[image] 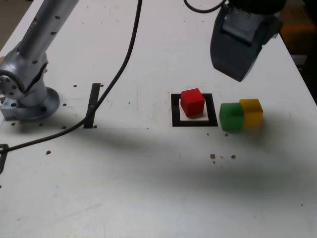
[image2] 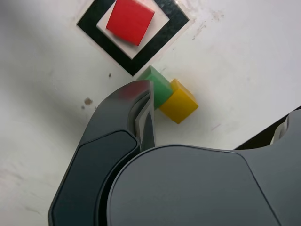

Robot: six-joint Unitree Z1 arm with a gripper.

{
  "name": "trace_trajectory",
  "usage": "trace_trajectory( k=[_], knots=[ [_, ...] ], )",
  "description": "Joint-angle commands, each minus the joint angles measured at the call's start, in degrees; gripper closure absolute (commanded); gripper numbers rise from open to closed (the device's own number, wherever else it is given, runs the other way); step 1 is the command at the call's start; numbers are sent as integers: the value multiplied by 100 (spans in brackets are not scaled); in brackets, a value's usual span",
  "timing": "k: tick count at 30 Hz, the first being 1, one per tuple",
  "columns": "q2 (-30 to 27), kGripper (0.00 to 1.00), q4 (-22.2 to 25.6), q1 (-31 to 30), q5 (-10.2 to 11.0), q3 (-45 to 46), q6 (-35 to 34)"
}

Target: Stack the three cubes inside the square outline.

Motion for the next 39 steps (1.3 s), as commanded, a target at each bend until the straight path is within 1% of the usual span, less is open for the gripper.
trace_trajectory(
  k=[1, 3, 5, 8, 10, 11, 13, 14, 16, 17, 18, 21, 22, 25, 27, 31, 35, 39],
  knots=[
    [-104, 0, 120, -70, 127, 28, 2166],
    [-160, 0, 119, -123, 291, 33, 3289],
    [-207, 0, 119, -153, 341, 40, 4467],
    [-244, 0, 119, -168, 369, 41, 5521],
    [-255, 0, 117, -171, 395, 42, 6081],
    [-264, 0, 115, -177, 440, 35, 7092],
    [-271, 0, 108, -192, 472, 26, 8153],
    [-274, 0, 101, -207, 489, 19, 8880],
    [-274, 0, 89, -238, 536, 17, 9986],
    [-269, 0, 83, -253, 630, 31, 10649],
    [-261, 0, 77, -260, 724, 42, 11143],
    [-254, 0, 59, -251, 883, 51, 12218],
    [-255, 0, 55, -248, 891, 51, 12467],
    [-265, 0, 17, -233, 851, 32, 13677],
    [-260, 0, -25, -234, 846, 47, 14287],
    [-231, 0, -203, -236, 843, 82, 15128],
    [-256, 0, -301, -227, 791, 106, 15716],
    [-299, 0, -315, -224, 792, 105, 16335]
  ],
)
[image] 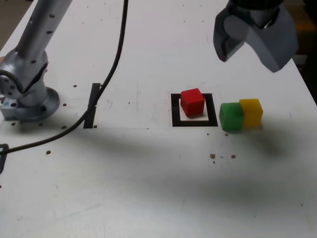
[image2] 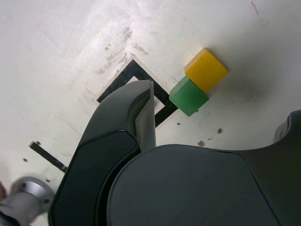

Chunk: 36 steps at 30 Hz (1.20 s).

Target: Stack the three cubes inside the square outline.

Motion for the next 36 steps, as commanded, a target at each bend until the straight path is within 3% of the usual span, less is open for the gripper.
trace_trajectory(
  k=[1, 14, 28, 36],
  knots=[
    [-84, 0, 1, 8, 7, 8, 7521],
    [-172, 0, -167, 9, -150, 281, 9133],
    [-169, 0, -371, 144, -405, 564, 9229],
    [-154, 0, -367, 208, -449, 526, 9126]
  ],
)
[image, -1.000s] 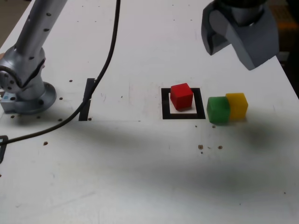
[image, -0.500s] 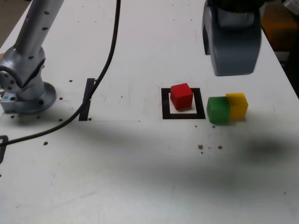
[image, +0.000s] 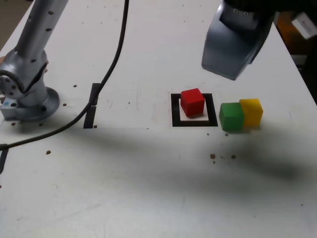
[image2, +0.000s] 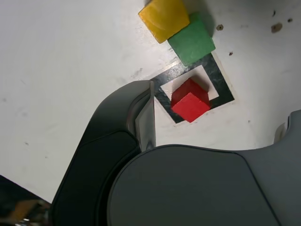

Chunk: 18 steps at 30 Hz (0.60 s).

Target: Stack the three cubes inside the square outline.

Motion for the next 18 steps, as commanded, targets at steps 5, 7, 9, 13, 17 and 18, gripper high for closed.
trace_trajectory(
  k=[5, 7, 9, 13, 17, 18],
  knots=[
    [9, 0, -10, 7, 55, -58, 1198],
    [3, 0, -9, 8, 66, -54, 1198],
    [-8, 0, 1, 8, 57, -41, 1196],
    [-21, 0, 39, 8, -27, -20, 988],
    [13, 0, 21, 9, -132, -95, 16],
    [27, 0, -2, 9, -136, -113, -211]
  ],
)
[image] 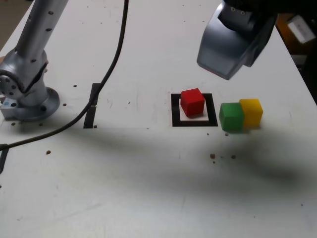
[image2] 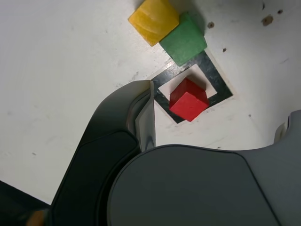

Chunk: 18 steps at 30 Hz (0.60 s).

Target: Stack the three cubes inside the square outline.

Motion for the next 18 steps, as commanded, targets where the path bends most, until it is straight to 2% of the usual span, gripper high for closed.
trace_trajectory(
  k=[1, 4, 7, 9, 13, 18],
  knots=[
    [45, 0, -64, 8, -12, -68, -605],
    [77, 0, -118, 8, -14, -105, -1214],
    [129, 0, -180, 9, -13, -185, -2300],
    [152, 0, -197, 8, -2, -203, -2610],
    [198, 0, -207, 7, 89, -230, -2915],
    [283, 0, -211, 7, 160, -296, -2924]
  ],
)
